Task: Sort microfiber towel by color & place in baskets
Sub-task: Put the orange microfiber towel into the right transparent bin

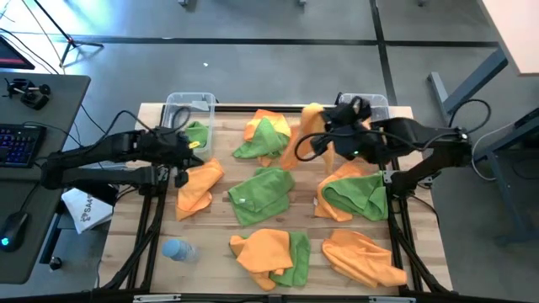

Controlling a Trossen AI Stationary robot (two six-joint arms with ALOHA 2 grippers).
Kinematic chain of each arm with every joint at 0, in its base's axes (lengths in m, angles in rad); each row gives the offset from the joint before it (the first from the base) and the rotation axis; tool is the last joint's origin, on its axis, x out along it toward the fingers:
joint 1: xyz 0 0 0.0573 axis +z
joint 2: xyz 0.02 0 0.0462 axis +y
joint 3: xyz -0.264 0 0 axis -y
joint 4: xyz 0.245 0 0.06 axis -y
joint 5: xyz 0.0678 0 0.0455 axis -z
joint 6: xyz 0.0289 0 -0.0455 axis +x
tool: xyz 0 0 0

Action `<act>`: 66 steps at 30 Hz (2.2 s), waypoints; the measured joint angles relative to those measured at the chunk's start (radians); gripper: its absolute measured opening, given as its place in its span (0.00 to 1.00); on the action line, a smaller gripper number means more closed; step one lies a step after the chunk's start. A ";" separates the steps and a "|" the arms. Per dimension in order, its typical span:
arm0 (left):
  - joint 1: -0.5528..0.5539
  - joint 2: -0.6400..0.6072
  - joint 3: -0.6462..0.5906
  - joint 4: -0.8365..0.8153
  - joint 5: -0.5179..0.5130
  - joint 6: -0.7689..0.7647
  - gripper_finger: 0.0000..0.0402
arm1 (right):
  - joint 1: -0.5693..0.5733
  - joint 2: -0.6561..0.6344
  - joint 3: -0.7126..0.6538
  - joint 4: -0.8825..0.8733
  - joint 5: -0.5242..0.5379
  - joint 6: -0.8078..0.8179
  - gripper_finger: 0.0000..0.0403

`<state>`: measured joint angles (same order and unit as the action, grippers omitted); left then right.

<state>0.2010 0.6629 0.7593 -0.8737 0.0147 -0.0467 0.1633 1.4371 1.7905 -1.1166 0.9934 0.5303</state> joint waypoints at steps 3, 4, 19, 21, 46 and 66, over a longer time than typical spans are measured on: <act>-0.040 0.058 0.000 0.083 -0.001 -0.002 0.00 | -0.008 -0.034 0.000 -0.064 0.029 0.033 0.00; -0.054 0.078 0.000 0.120 -0.001 -0.002 0.00 | -0.014 -0.045 0.000 -0.076 0.030 0.038 0.00; -0.218 0.349 0.000 0.566 -0.083 -0.082 0.00 | -0.054 -0.285 0.000 -0.077 0.176 -0.197 0.00; -0.233 0.386 0.001 0.652 -0.090 -0.082 0.00 | -0.054 -0.322 0.000 -0.077 0.195 -0.225 0.00; -0.315 0.685 0.144 0.946 -0.204 -0.044 0.00 | -0.054 -0.495 -0.266 -0.448 0.178 0.065 0.00; -0.319 0.702 0.182 0.946 -0.201 -0.070 0.00 | -0.463 -0.586 -0.724 -0.152 -0.397 -0.247 0.00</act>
<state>-0.1184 1.3651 0.9417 0.0720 -0.1860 -0.1165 -0.3001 0.8510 1.0668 -1.2684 0.5966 0.2830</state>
